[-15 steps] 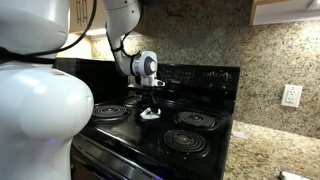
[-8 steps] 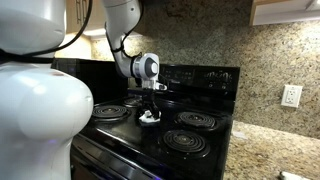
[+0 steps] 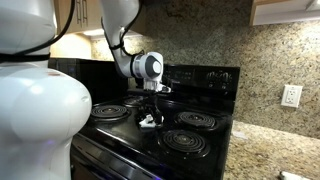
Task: Use the cloth to wipe the stove
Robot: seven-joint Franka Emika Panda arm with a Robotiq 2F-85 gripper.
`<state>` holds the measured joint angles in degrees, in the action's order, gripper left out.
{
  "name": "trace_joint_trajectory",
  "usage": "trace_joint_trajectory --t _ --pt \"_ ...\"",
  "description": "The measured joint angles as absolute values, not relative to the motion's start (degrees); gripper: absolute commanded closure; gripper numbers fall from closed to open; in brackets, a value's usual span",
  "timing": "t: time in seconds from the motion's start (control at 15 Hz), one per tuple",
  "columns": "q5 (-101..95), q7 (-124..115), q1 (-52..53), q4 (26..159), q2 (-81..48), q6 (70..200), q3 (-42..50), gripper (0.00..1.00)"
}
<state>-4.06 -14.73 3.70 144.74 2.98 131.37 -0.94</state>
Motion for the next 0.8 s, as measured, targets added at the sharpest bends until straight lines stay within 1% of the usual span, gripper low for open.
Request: trace_joint_trajectory --t 0.8 --pt "-3.9 -14.7 -0.4 155.2 16.3 131.5 1.2 0.92"
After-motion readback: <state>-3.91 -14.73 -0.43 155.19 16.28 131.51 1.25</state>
